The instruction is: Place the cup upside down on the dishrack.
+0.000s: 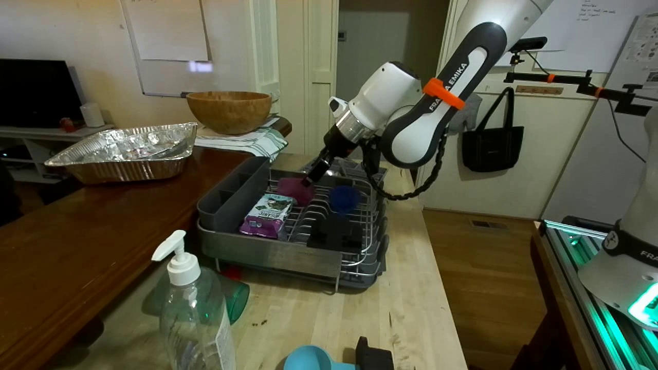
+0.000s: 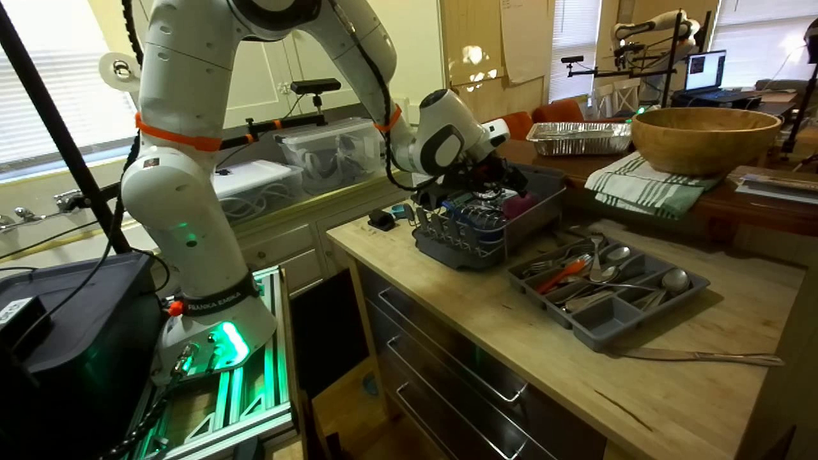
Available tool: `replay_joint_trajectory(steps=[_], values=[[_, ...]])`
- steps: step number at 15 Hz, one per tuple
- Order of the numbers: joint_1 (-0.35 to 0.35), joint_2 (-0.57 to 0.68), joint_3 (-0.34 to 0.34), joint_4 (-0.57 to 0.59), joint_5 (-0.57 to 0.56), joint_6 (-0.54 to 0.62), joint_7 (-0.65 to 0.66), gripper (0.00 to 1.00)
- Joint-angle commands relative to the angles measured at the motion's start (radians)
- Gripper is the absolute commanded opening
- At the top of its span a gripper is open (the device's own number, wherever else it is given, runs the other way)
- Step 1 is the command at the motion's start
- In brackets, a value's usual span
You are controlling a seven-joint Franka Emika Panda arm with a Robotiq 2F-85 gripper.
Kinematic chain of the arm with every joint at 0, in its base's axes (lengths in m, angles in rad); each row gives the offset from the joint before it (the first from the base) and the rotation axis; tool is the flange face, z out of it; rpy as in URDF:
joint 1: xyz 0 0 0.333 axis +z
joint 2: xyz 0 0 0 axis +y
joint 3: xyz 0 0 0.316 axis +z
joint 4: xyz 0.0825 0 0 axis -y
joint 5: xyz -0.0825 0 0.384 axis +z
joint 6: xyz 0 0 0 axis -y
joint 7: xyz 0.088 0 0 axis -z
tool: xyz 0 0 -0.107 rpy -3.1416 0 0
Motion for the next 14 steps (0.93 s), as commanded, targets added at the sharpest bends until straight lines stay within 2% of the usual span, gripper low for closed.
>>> replay_joint_trajectory(steps=[1,4,5,6,14], values=[[0.001,0.036,0.002,0.03,0.01,0.0,-0.017,1.0],[-0.011,0.06,0.021,0.05,0.012,-0.018,-0.013,1.0],[0.017,0.064,-0.008,0.053,0.009,-0.022,0.006,1.0],[-0.002,0.037,0.011,0.024,0.011,-0.002,-0.014,1.0],[-0.011,0.046,0.019,0.03,0.01,0.005,-0.013,1.0]])
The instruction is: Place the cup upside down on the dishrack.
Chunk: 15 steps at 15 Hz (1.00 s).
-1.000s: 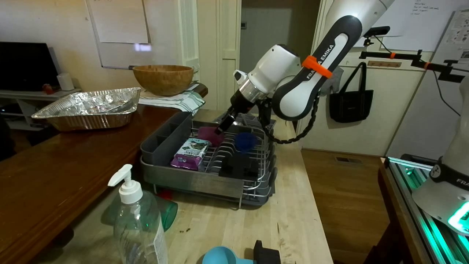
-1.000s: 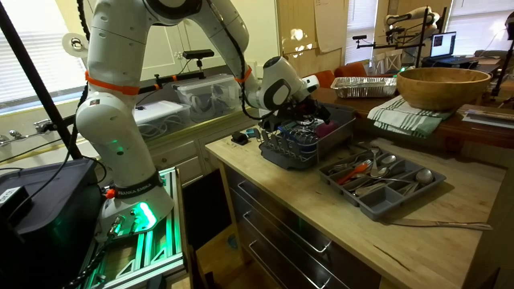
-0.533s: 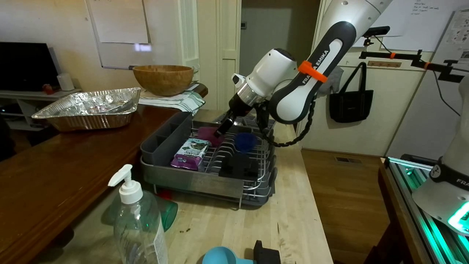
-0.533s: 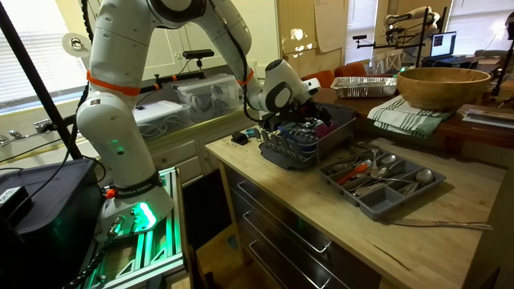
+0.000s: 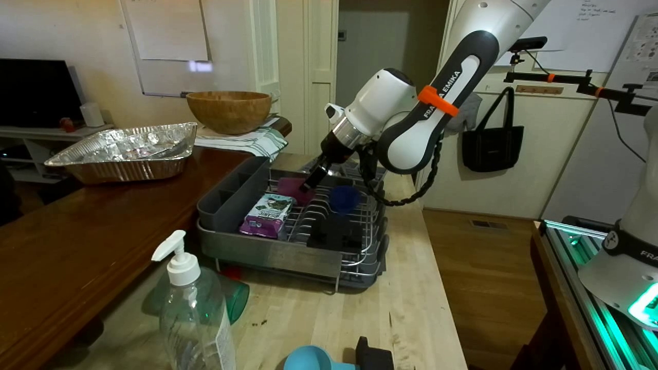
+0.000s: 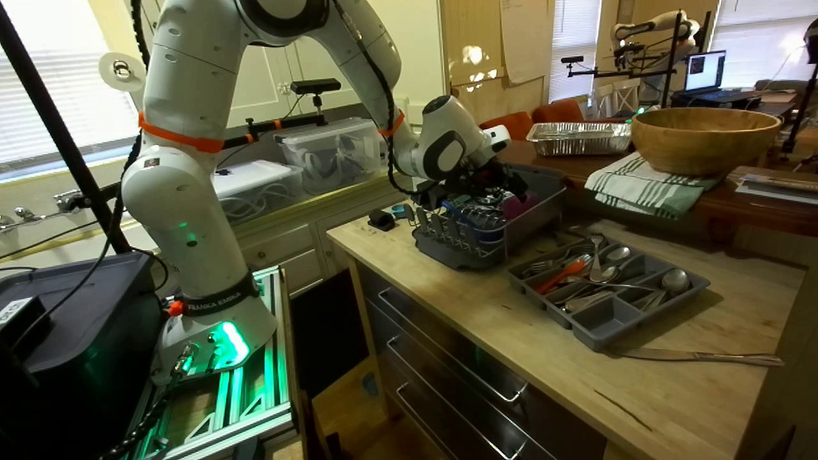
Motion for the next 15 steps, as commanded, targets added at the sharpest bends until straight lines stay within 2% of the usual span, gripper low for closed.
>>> replay_joint_trajectory(steps=[1,5,10,15], values=[[-0.037,0.009,0.042,0.004,0.004,0.013,-0.016,1.0],[-0.081,0.032,0.092,0.017,-0.004,0.024,-0.022,1.0],[-0.051,0.041,0.029,0.029,0.006,0.031,-0.03,1.0],[-0.051,0.057,0.021,0.033,0.002,0.011,-0.042,1.0]])
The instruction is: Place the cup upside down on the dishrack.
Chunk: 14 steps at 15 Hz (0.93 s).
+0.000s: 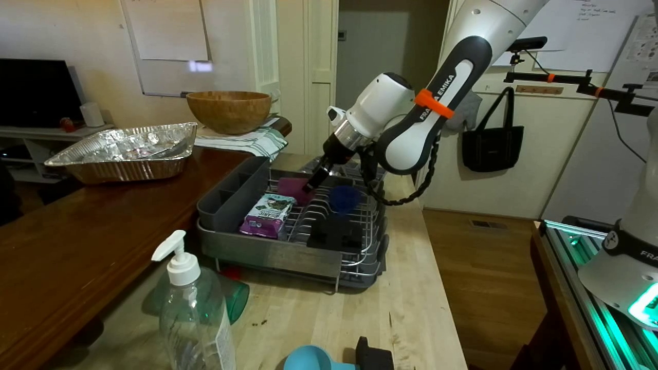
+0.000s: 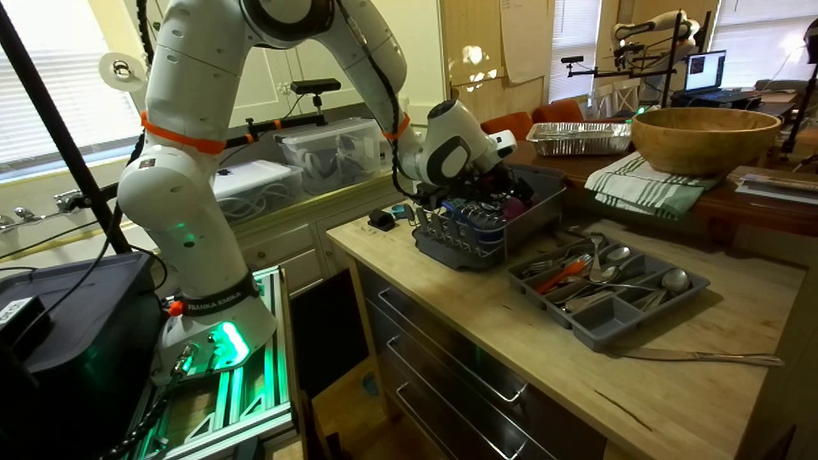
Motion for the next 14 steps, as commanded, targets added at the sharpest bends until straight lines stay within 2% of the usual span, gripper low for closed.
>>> replay_joint_trajectory(steps=[1,5,7,10,11,14], values=[[-0.007,0.036,0.01,0.022,0.0,0.012,-0.018,1.0],[-0.001,0.048,0.011,0.03,0.004,0.013,-0.016,1.0],[0.01,0.055,-0.002,0.036,0.006,0.014,-0.016,0.75],[0.01,0.062,-0.002,0.042,0.008,0.013,-0.014,0.49],[0.012,0.062,-0.005,0.043,0.008,0.005,-0.014,0.43],[0.03,0.028,-0.018,0.04,0.005,-0.038,-0.019,0.43]])
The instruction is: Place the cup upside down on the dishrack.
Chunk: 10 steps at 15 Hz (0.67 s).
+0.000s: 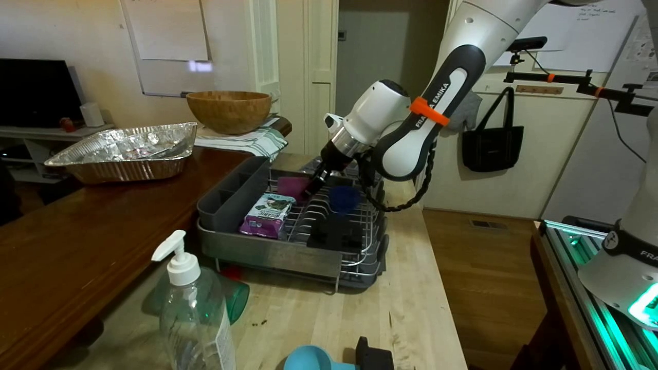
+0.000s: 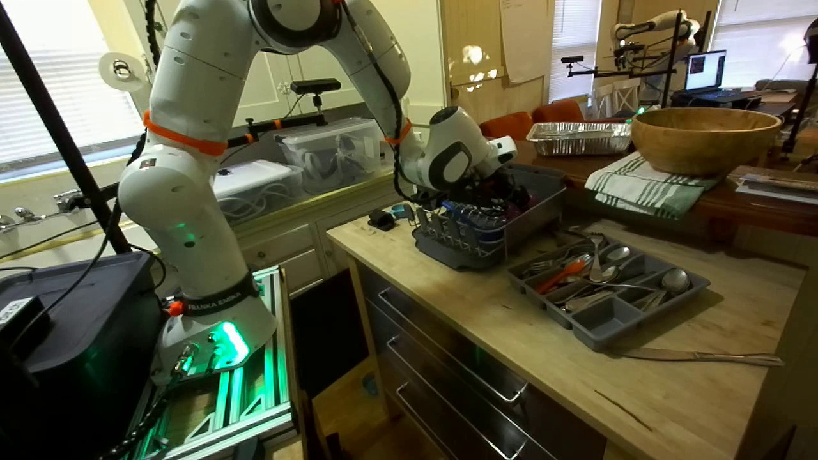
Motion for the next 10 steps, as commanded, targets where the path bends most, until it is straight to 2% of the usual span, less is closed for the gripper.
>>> replay_joint_trajectory(steps=[1,2,4,6,7,8,10], values=[[0.023,-0.038,-0.018,0.015,-0.006,-0.065,-0.025,0.43],[0.037,-0.067,-0.034,0.021,-0.016,-0.101,-0.04,0.43],[0.008,-0.125,0.006,0.046,-0.047,-0.18,-0.081,0.43],[-0.068,-0.171,0.107,0.097,-0.061,-0.338,-0.166,0.43],[-0.091,-0.179,0.145,0.127,-0.036,-0.412,-0.217,0.43],[-0.136,-0.177,0.213,0.161,0.019,-0.496,-0.3,0.43],[-0.113,-0.174,0.191,0.237,0.011,-0.67,-0.342,0.43]])
